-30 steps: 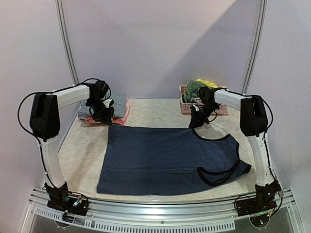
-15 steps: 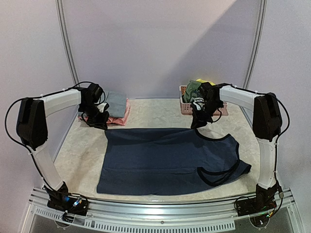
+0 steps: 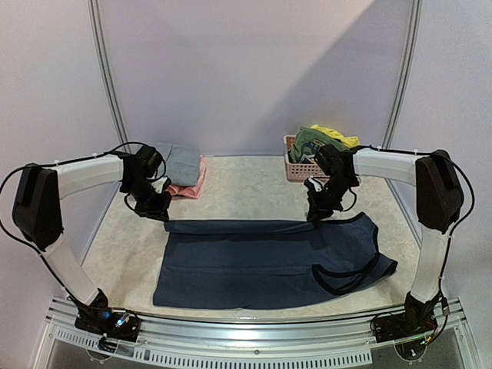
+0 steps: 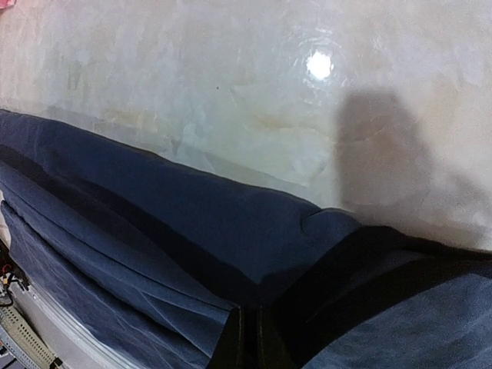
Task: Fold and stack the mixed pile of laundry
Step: Fold the 1/3-folded tank top at the center of the board, then rotate the rectangle-folded tank top at the center of the board.
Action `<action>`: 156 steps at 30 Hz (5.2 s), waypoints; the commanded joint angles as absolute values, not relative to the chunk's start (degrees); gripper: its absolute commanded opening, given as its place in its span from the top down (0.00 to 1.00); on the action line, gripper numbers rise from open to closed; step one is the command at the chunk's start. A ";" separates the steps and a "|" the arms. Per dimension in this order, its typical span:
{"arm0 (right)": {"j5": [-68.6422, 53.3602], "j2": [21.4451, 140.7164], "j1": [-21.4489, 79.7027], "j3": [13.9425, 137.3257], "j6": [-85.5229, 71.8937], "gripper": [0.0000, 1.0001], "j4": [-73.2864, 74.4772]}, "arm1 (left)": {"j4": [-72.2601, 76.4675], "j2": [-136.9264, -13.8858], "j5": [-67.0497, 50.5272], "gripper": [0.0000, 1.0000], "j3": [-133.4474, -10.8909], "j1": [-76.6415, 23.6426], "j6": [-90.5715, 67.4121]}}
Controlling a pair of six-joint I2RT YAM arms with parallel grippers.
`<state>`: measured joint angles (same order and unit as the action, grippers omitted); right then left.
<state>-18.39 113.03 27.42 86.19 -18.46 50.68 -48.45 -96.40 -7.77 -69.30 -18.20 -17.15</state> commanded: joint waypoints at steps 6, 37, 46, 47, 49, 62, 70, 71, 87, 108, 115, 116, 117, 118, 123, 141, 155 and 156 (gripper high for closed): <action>-16.45 107.55 29.28 77.78 -20.95 0.99 46.17 | -45.01 -92.69 -5.70 1.00 -62.49 -20.56 -20.92; -18.30 94.56 31.51 69.24 -27.75 0.59 44.61 | -42.69 -84.29 -2.95 0.70 -57.02 -22.89 -30.77; -21.42 103.05 31.52 72.66 -32.02 0.69 39.43 | -41.72 -94.25 -7.73 0.70 -62.65 -27.69 -27.67; -22.17 103.88 31.59 72.84 -32.28 0.71 38.58 | -41.77 -95.24 -7.96 0.71 -63.29 -28.22 -27.43; -23.15 105.50 31.70 72.77 -32.84 0.72 37.14 | -41.50 -96.80 -7.95 0.71 -63.64 -29.15 -27.04; -19.94 113.41 31.89 73.11 -31.52 0.77 39.04 | -39.70 -103.90 -7.48 0.74 -59.95 -30.23 -25.15; -12.55 116.61 30.07 75.93 -31.15 0.81 46.21 | -40.49 -104.28 -5.09 0.77 -55.92 -29.67 -25.41; -11.67 116.84 29.57 76.32 -31.26 0.81 47.23 | -40.50 -104.20 -4.84 0.78 -55.37 -29.63 -25.53; -2.59 111.72 27.71 84.07 -32.26 0.79 58.58 | -41.33 -99.23 -2.63 0.79 -52.38 -29.58 -27.46; -6.83 77.17 38.33 57.45 -46.33 0.66 57.32 | -46.84 -98.55 -0.63 0.66 -71.78 -32.73 -20.00; -8.26 71.32 43.59 48.00 -49.89 0.66 54.94 | -47.33 -106.40 -2.36 0.66 -80.82 -36.53 -18.20; -8.44 71.14 44.30 47.06 -50.31 0.66 54.26 | -47.36 -107.37 -2.64 0.66 -81.72 -36.97 -18.15; -8.60 71.11 45.03 46.16 -51.08 0.66 53.63 | -47.26 -108.13 -3.03 0.66 -82.34 -37.43 -18.02; -8.85 71.15 45.78 45.24 -51.77 0.66 52.64 | -47.22 -108.93 -3.55 0.66 -83.03 -37.85 -17.93; -9.00 72.96 50.02 43.69 -54.61 0.65 49.23 | -47.38 -112.57 -4.71 0.67 -85.20 -39.48 -17.29; -4.75 81.30 56.75 48.28 -56.54 0.66 48.72 | -48.75 -117.39 -5.33 0.69 -88.71 -40.21 -16.20; -1.29 90.72 54.76 52.44 -54.78 0.68 48.97 | -48.65 -119.09 -4.84 0.70 -87.17 -40.17 -15.71; -1.42 91.34 54.19 52.54 -54.55 0.68 48.52 | -48.57 -119.04 -4.82 0.70 -86.69 -40.09 -15.76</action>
